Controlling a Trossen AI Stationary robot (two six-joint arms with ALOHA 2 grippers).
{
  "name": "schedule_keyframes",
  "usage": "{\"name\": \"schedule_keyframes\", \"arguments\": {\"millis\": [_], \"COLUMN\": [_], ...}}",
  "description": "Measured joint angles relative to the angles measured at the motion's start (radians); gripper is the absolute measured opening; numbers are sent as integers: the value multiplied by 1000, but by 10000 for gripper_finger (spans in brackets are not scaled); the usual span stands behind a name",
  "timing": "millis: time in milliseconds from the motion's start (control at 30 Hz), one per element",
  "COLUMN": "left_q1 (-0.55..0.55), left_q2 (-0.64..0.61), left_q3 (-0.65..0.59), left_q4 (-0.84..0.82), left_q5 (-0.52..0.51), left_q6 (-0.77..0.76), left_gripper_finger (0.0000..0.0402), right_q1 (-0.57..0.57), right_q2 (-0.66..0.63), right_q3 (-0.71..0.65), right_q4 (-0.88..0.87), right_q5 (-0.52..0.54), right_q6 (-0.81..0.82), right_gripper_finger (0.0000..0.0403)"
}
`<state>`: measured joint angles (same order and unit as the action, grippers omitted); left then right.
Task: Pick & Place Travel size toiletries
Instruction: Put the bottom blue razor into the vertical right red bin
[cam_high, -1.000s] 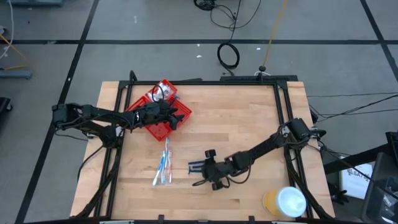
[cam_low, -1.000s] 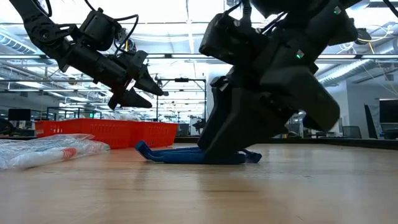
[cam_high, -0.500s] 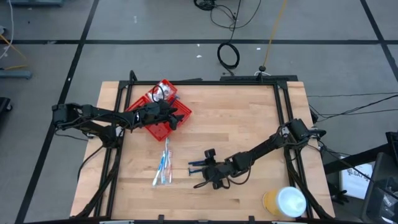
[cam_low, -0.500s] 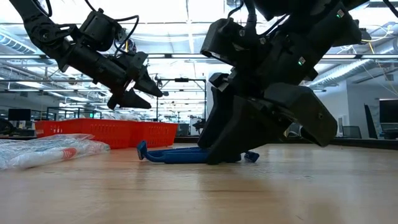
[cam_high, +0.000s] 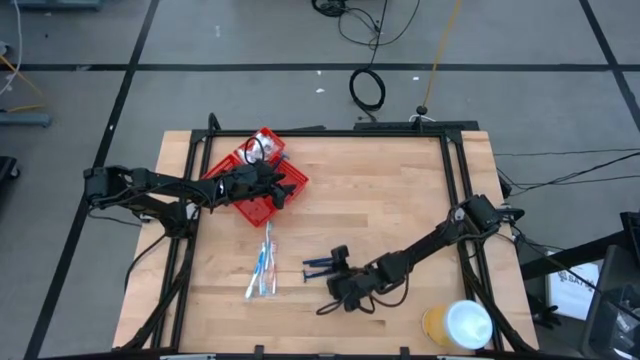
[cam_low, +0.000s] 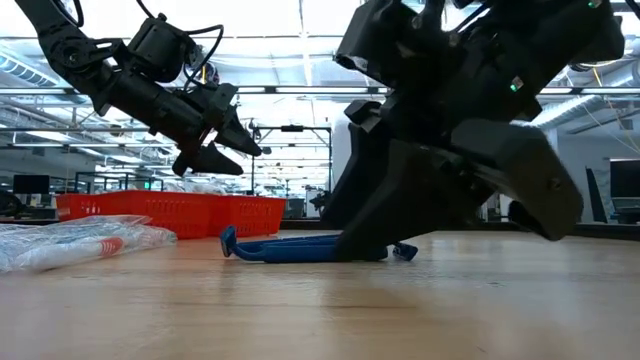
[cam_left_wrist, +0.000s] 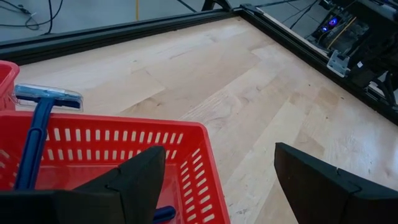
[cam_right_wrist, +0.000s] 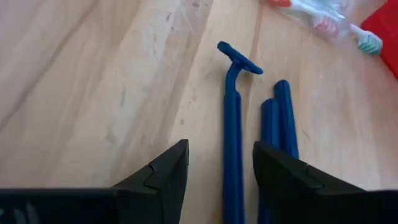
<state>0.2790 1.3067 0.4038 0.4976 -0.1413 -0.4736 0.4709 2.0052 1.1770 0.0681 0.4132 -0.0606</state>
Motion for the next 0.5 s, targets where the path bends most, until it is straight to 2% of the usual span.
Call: {"name": "schedule_keyframes", "arguments": {"millis": [267,500], "left_q1": [0,0], "left_q2": [0,0], "left_q3": [0,0], "left_q4": [0,-1], "left_q5": [0,0], "left_q6": [-3,-3], "left_gripper_finger": [289,289], "right_q1": [-37,-68], "right_q2": [-2,-4], "right_q3": [0,-11], "right_q4": [-35,-40], "right_q5": [-132,-181], "right_q6": [71,74], "right_gripper_finger": [169,169]}}
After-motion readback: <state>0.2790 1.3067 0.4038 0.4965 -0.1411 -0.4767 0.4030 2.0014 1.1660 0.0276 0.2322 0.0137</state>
